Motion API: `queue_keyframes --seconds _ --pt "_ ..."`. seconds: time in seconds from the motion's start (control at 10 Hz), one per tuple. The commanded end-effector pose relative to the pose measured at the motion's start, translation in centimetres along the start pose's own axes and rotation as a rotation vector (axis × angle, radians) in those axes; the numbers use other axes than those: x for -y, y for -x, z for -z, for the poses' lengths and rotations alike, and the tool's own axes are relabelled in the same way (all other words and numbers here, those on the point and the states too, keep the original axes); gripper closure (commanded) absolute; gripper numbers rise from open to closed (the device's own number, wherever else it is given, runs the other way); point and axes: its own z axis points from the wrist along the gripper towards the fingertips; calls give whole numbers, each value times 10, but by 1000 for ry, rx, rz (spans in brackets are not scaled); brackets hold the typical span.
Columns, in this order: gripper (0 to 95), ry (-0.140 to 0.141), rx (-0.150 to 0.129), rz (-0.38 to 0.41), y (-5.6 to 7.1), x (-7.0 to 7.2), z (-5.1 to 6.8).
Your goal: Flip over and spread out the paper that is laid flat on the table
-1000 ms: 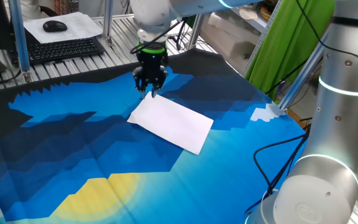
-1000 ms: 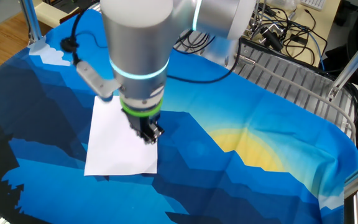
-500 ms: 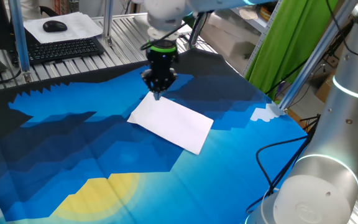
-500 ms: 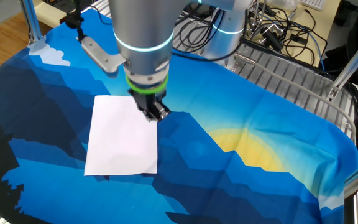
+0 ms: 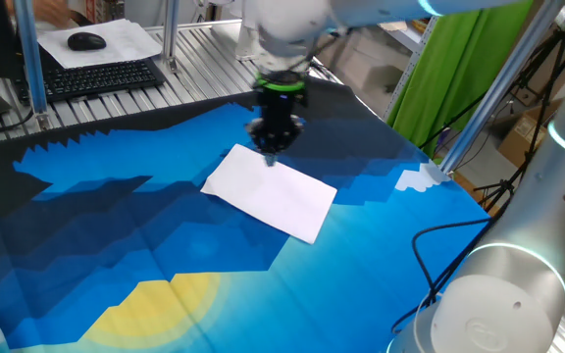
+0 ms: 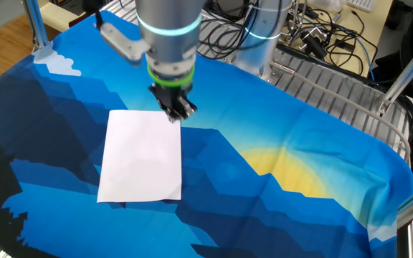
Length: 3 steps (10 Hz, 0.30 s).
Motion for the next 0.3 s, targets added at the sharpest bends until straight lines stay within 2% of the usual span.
queue_keyframes --seconds 0.1,0.3 --pt "950 -20 11 0 -8 8 -4" --pt "950 -18 9 -5 -17 17 -9"
